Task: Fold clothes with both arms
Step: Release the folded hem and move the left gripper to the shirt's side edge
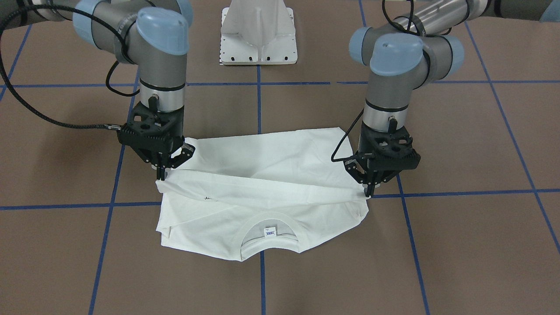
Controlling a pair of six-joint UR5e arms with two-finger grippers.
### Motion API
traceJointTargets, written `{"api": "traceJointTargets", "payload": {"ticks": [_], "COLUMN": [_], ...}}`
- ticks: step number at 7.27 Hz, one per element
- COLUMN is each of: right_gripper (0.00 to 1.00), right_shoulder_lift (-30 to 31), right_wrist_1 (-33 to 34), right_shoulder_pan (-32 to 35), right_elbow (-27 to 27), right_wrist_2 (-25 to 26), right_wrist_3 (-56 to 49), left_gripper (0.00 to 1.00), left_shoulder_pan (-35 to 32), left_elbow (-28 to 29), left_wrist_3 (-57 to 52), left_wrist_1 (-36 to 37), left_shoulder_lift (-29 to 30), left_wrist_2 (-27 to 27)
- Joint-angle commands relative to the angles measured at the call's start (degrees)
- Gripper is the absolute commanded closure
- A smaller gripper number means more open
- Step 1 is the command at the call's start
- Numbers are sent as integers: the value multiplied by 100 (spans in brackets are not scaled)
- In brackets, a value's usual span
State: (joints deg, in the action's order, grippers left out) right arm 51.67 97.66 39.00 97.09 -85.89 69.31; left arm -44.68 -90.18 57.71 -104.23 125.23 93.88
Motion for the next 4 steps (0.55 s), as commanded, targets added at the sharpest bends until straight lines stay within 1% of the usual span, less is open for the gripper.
{"api": "traceJointTargets", "payload": {"ticks": [1, 2, 4], "right_gripper": [100, 100, 100], "right_shoulder_lift": [-209, -227, -227], "right_wrist_1": [-605, -660, -669], "right_shoulder_pan": [3, -6, -6], "right_elbow": [-969, -1146, -1279], "right_wrist_2": [20, 20, 20], "right_wrist_3": [-6, -23, -102], "left_gripper": [100, 100, 100], "left_shoulder_pan": [73, 195, 328], "left_elbow": [1052, 1264, 1319], "left_wrist_3": [4, 4, 4], "left_wrist_1": [-921, -1098, -1144], "left_shoulder_lift": [90, 81, 63], "left_wrist_2": [-28, -28, -28]}}
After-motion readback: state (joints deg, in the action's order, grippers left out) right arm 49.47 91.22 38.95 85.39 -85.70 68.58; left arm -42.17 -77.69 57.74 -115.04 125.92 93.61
